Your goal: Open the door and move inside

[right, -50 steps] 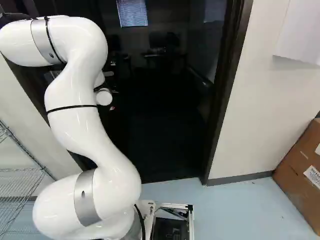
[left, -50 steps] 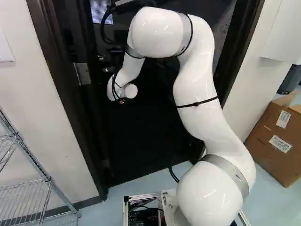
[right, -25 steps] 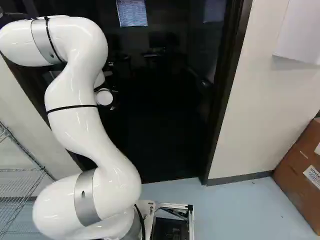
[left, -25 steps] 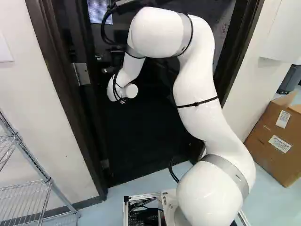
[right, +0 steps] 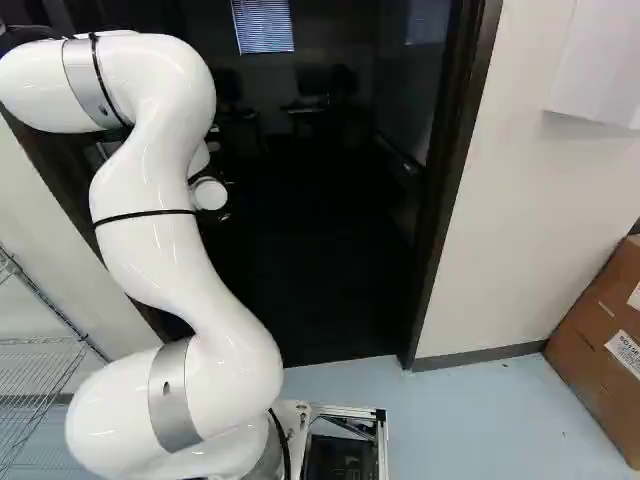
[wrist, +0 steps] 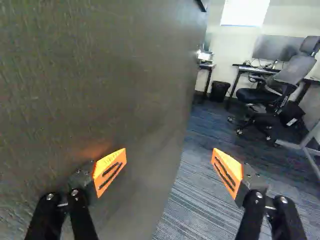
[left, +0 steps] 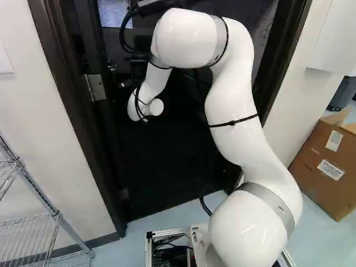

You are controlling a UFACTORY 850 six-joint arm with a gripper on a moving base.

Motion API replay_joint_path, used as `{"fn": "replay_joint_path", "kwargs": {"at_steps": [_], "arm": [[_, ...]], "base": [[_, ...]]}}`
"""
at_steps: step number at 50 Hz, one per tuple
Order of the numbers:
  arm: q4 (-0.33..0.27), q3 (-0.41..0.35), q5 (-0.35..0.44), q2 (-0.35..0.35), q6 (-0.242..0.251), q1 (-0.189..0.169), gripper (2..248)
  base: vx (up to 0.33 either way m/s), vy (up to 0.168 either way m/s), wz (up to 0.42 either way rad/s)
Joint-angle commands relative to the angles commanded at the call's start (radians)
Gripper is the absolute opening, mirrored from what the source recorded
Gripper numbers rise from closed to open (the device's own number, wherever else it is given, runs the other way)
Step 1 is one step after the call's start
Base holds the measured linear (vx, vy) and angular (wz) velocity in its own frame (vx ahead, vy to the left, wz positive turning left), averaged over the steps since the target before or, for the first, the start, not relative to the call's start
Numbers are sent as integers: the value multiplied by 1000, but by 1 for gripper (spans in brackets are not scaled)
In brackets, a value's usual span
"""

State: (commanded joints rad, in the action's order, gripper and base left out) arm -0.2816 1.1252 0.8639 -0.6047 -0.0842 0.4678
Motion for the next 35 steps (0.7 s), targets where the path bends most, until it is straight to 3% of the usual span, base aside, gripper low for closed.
{"fn": "replay_joint_path", "kwargs": {"at_steps": [21,35], "arm": [[-79,0,0,0,0,0,247],[-89,0,0,0,0,0,247]], "base": [[0,0,0],[0,0,0]]}}
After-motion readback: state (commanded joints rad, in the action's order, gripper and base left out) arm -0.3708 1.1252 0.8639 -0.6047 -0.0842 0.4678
